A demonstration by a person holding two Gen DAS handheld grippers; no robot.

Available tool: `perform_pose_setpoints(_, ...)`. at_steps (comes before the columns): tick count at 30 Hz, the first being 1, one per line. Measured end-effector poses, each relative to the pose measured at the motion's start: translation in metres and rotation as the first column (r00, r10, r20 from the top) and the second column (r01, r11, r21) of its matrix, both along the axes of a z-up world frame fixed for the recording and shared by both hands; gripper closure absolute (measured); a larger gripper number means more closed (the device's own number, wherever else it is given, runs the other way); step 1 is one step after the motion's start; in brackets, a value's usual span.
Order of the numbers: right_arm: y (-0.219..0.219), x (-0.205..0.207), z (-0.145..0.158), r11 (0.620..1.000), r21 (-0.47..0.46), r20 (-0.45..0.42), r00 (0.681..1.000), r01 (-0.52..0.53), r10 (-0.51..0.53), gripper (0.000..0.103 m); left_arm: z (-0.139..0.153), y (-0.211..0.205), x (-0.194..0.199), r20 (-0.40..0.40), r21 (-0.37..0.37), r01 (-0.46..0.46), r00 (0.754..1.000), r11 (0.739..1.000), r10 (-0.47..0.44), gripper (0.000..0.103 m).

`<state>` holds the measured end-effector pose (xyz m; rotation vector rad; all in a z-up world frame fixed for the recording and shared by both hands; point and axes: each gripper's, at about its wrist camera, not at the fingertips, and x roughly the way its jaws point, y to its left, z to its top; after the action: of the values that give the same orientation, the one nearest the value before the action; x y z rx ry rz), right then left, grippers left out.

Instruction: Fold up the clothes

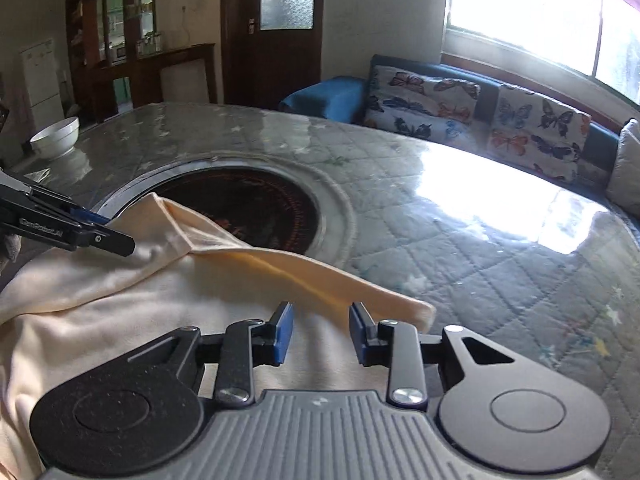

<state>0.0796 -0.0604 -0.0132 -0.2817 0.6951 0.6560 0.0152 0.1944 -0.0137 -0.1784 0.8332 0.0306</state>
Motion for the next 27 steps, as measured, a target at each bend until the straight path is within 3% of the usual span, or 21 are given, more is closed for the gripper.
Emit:
perform_pose_setpoints(6, 0.007, 0.000, -0.011, 1.000, -0.025, -0.042, 0.999, -0.018, 0.016, 0.072, 0.026, -0.001, -0.028, 0.098, -0.010, 0.005, 0.995, 1.000, -0.004, 0.093)
perform_pose_setpoints(9, 0.010, -0.001, -0.014, 1.000, -0.027, -0.043, 0.999, -0.016, 0.015, 0.070, 0.038, -0.006, -0.045, 0.164, -0.060, 0.128, 0.980, 0.990, -0.117, 0.098)
perform_pose_setpoints(11, 0.010, 0.000, -0.014, 1.000, -0.026, -0.046, 0.999, -0.014, 0.012, 0.068, 0.041, -0.013, -0.054, 0.176, -0.093, 0.236, 0.960, 0.967, -0.217, 0.098)
perform_pose_setpoints(13, 0.012, 0.001, -0.013, 0.999, -0.025, -0.047, 0.999, -0.020, 0.019, 0.067, 0.040, -0.022, -0.056, 0.163, -0.085, 0.282, 0.950, 0.956, -0.265, 0.097)
perform_pose_setpoints(15, 0.015, 0.002, -0.012, 0.999, -0.025, -0.049, 0.998, -0.027, 0.026, 0.067, 0.038, -0.022, -0.049, 0.143, -0.052, 0.237, 0.963, 0.970, -0.228, 0.094)
perform_pose_setpoints(19, 0.023, 0.005, -0.010, 0.998, -0.025, -0.053, 0.997, -0.054, 0.053, 0.067, 0.032, -0.008, -0.022, 0.122, 0.021, 0.055, 0.991, 0.998, -0.057, 0.093)
perform_pose_setpoints(20, 0.027, 0.006, -0.010, 0.997, -0.025, -0.054, 0.996, -0.074, 0.073, 0.067, 0.030, -0.003, -0.016, 0.123, 0.037, 0.020, 0.992, 0.999, -0.024, 0.090)
perform_pose_setpoints(21, 0.032, 0.007, -0.009, 0.995, -0.029, -0.055, 0.994, -0.092, 0.091, 0.066, 0.028, 0.002, -0.011, 0.121, 0.041, 0.003, 0.993, 0.999, -0.008, 0.075)
perform_pose_setpoints(22, 0.038, 0.008, -0.009, 0.994, -0.033, -0.058, 0.993, -0.108, 0.106, 0.066, 0.025, 0.005, -0.007, 0.111, 0.034, 0.003, 0.994, 0.999, -0.007, 0.052)
perform_pose_setpoints(23, 0.043, 0.009, -0.009, 0.992, -0.037, -0.060, 0.991, -0.124, 0.121, 0.066, 0.022, 0.008, -0.004, 0.098, 0.022, 0.010, 0.995, 1.000, -0.012, 0.048)
perform_pose_setpoints(26, 0.061, 0.011, -0.009, 0.983, -0.045, -0.072, 0.982, -0.178, 0.174, 0.066, 0.010, 0.008, 0.003, 0.053, 0.035, 0.030, 0.998, 0.999, -0.031, 0.054)
perform_pose_setpoints(27, 0.068, 0.012, -0.010, 0.979, -0.044, -0.079, 0.977, -0.200, 0.196, 0.066, 0.005, 0.007, 0.003, 0.038, 0.036, 0.043, 0.998, 0.998, -0.044, 0.077)
